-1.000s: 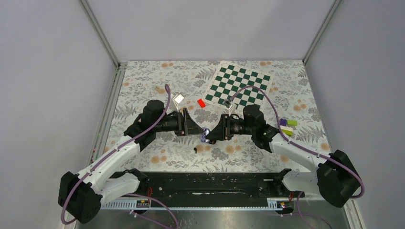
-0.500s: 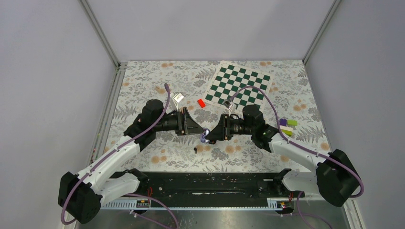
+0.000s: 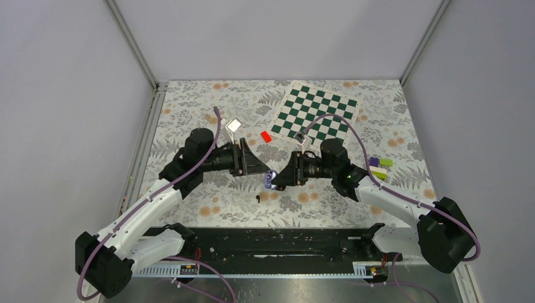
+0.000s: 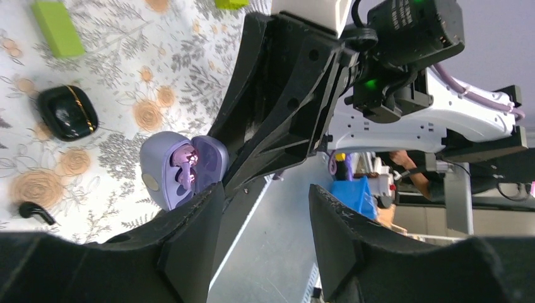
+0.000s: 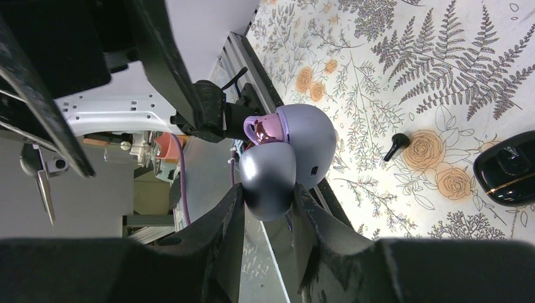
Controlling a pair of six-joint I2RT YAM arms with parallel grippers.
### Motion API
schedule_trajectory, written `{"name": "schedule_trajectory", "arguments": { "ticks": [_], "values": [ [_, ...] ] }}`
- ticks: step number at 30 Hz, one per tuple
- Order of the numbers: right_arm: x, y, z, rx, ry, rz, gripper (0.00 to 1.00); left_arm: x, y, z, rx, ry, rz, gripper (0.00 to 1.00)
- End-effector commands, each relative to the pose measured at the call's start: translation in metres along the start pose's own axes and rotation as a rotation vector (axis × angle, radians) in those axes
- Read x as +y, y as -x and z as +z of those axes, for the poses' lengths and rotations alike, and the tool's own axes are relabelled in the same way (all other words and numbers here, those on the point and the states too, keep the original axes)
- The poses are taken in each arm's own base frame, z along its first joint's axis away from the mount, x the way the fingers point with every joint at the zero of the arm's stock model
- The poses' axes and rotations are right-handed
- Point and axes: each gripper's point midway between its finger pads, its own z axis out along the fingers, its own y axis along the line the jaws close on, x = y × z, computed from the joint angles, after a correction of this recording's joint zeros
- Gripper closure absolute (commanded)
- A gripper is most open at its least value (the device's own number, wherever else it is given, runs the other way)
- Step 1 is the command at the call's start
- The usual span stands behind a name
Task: Insert the wireless bluetooth earbuds into the charging case
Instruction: Adjust the earbud with the charging case.
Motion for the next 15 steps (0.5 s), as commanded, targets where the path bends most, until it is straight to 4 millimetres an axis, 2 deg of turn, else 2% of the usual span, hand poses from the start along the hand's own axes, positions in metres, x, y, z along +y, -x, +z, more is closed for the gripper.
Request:
{"name": "schedule_trajectory", "arguments": {
  "ticks": [1, 9, 15],
  "values": [
    [0.015, 0.011, 0.000, -0.038, 0.042, -0.051, 1.00, -0.012, 0.025, -0.015, -0.102, 0.074, 0.077, 0.47],
    [0.015, 0.011, 0.000, -0.034, 0.040, -0.052, 1.00, 0.019, 0.019, -0.004, -0.065, 0.169, 0.001, 0.48],
    [0.016, 0.013, 0.000, -0.033, 0.037, -0.058, 1.00, 0.018, 0.016, 0.002, -0.050, 0.138, -0.010, 0.47]
  ]
}}
